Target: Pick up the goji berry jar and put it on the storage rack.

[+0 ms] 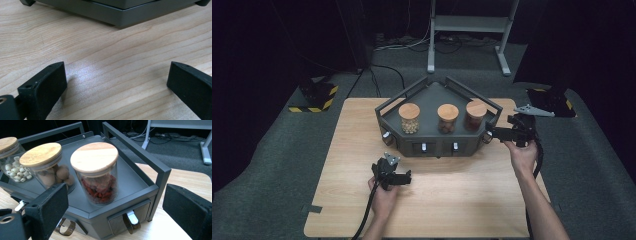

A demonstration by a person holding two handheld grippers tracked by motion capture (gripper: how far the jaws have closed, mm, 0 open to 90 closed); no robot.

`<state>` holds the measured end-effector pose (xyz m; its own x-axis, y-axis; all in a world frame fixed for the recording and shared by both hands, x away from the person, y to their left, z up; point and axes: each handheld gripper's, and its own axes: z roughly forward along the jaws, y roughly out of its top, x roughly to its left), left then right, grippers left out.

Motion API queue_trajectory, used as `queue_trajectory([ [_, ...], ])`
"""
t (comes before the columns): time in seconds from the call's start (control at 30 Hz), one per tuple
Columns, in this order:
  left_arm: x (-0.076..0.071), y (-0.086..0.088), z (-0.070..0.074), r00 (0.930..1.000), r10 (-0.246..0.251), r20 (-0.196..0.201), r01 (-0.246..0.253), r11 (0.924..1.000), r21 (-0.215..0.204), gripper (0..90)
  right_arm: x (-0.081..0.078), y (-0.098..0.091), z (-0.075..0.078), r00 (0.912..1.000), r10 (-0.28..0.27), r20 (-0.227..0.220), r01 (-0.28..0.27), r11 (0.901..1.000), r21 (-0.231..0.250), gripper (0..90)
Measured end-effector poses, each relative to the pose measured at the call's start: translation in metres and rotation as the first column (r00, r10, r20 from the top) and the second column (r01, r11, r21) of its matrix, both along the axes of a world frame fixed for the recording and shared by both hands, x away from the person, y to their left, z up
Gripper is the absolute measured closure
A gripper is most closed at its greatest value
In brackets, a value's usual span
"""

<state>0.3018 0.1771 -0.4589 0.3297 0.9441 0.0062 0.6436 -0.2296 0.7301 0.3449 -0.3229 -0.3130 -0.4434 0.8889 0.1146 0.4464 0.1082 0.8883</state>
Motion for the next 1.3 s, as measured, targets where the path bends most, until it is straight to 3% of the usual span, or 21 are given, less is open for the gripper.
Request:
queue_trajectory([
  [0.93, 0.0, 0.0, 0.0, 1.0, 0.0, 0.0, 0.0, 1.0, 0.0, 2.5, -0.017, -0.032, -0.014, 0.9996, -0.026, 0.008, 0.026, 0.9978, 0.061, 5.8],
  [1.3, 0.0, 0.0, 0.0, 1.0, 0.0, 0.0, 0.0, 1.0, 0.001, 2.5, -0.023, -0.038, -0.022, 0.9996, -0.028, 0.007, 0.027, 0.9977, 0.063, 5.8],
])
